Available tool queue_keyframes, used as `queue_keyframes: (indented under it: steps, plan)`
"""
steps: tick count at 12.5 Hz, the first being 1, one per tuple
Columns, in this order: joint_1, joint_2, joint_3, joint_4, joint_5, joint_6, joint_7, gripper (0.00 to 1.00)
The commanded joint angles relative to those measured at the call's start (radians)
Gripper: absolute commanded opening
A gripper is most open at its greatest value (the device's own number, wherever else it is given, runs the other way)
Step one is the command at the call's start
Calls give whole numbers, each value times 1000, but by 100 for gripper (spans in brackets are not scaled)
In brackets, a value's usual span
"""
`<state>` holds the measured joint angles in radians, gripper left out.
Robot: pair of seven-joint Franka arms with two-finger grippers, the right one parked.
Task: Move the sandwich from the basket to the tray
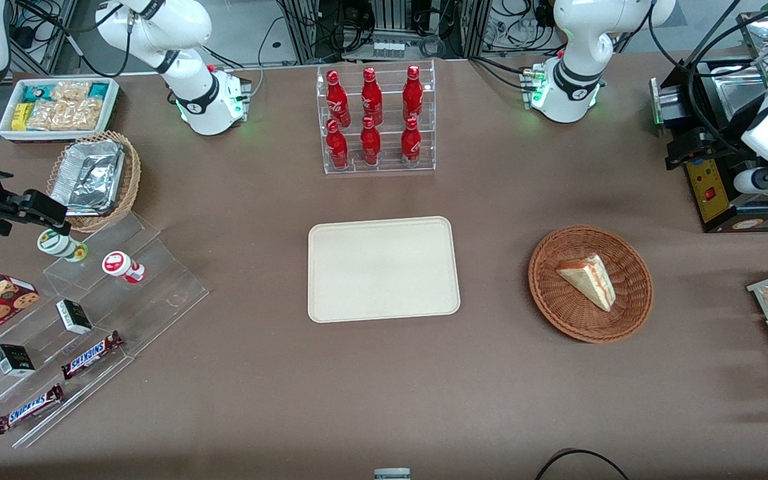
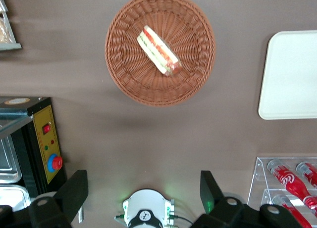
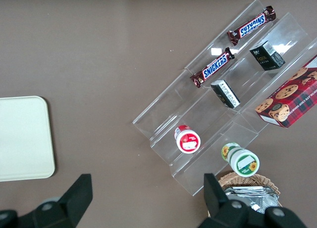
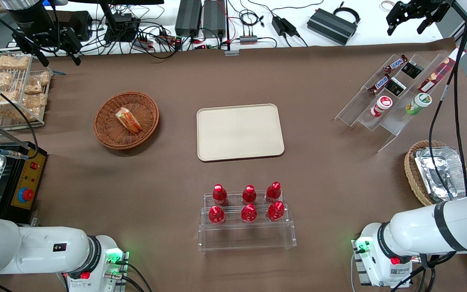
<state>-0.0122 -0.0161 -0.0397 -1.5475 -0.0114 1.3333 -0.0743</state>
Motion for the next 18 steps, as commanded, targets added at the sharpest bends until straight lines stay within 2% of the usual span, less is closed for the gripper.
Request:
queue_keyframes:
  steps: [1, 3, 8, 16, 18]
  plan:
    - [-11, -15, 6, -17, -12, 10, 11, 100]
    - [-11, -13, 6, -23, -12, 29, 16, 100]
    - [-12, -21, 6, -166, -10, 191, 14, 100]
    - [-12, 28, 6, -499, -13, 666, -4, 100]
    - [-14, 62, 4, -540, -12, 759, -82, 100]
